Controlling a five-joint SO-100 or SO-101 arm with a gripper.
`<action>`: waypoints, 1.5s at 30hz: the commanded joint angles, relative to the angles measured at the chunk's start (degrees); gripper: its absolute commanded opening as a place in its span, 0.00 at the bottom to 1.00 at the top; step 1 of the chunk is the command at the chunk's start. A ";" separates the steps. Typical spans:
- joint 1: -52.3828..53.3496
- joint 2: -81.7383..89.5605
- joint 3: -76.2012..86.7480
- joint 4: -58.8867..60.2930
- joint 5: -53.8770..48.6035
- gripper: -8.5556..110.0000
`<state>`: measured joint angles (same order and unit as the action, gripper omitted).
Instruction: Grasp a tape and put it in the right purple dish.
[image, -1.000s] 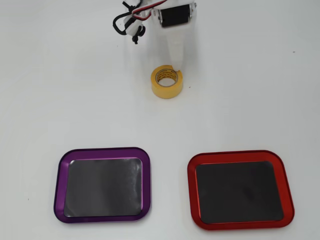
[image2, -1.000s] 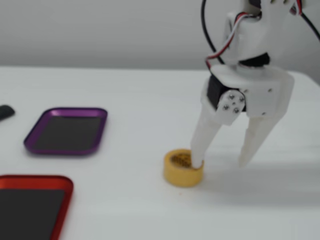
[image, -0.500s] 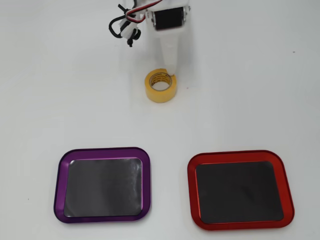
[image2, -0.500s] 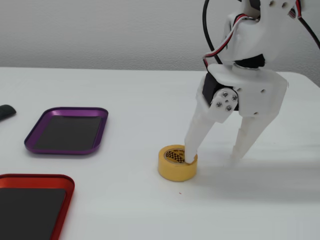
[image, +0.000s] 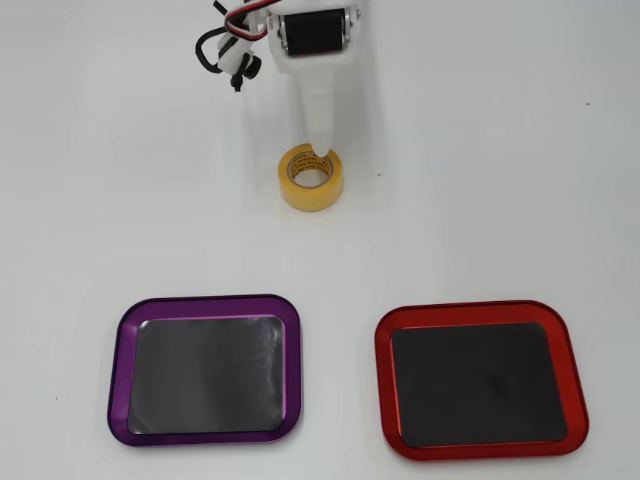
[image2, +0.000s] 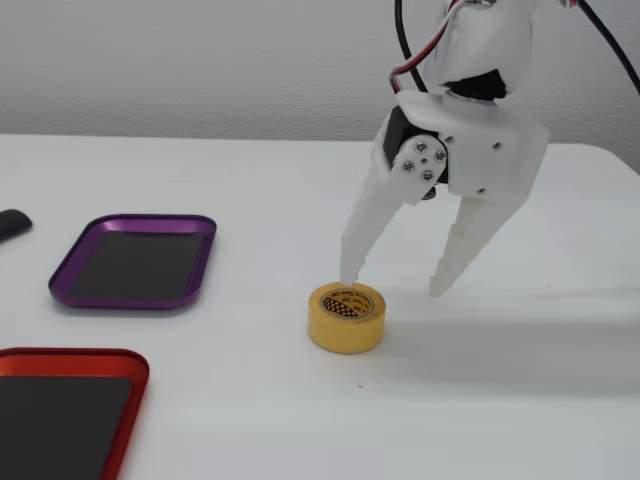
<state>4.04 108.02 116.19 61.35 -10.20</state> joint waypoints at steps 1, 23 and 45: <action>-0.18 1.58 -2.64 0.62 0.09 0.25; -0.09 -14.41 3.16 -13.18 -0.18 0.23; 4.48 -15.47 -37.53 -8.70 -0.18 0.07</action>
<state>7.73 94.83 84.20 55.81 -10.02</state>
